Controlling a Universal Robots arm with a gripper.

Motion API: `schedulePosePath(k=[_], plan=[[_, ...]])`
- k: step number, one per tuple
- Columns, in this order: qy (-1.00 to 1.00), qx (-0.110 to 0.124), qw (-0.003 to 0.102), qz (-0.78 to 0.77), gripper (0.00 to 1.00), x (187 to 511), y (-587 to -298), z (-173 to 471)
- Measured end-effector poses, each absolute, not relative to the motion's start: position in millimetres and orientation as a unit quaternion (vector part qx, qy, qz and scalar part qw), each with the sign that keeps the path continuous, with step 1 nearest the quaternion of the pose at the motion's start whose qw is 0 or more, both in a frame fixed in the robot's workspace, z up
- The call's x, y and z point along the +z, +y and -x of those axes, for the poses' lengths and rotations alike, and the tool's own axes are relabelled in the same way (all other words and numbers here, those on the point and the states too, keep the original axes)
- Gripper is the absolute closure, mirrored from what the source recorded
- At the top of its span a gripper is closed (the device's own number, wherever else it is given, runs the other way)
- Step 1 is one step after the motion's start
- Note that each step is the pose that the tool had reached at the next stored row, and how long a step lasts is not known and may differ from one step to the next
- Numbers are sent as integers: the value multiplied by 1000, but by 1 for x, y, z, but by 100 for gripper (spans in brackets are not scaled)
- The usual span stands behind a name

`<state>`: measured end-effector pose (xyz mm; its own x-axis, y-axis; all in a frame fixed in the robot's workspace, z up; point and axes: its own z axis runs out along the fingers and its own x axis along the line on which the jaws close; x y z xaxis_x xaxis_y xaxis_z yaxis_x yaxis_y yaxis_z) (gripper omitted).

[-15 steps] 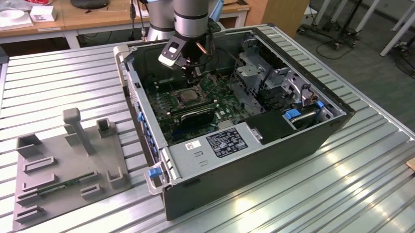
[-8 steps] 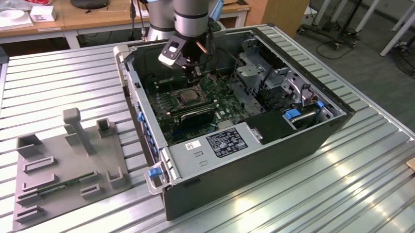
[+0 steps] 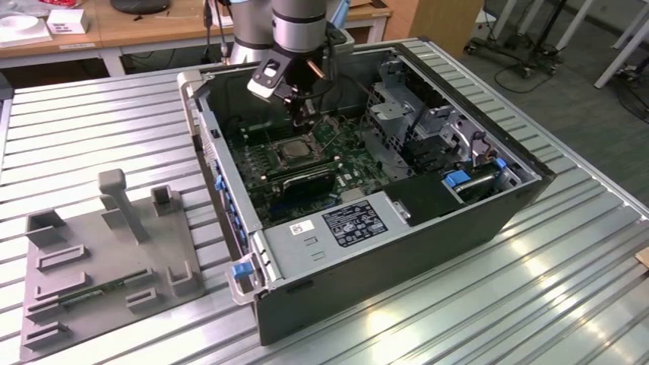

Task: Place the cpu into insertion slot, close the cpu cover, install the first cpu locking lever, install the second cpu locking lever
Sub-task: 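Place the cpu into insertion slot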

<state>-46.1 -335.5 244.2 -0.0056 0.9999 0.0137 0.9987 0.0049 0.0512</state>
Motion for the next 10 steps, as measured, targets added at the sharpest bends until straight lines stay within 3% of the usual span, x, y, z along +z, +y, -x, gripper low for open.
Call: schedulePosePath(k=[10], plan=[[709,23,13,-705,89,256,-335,46]])
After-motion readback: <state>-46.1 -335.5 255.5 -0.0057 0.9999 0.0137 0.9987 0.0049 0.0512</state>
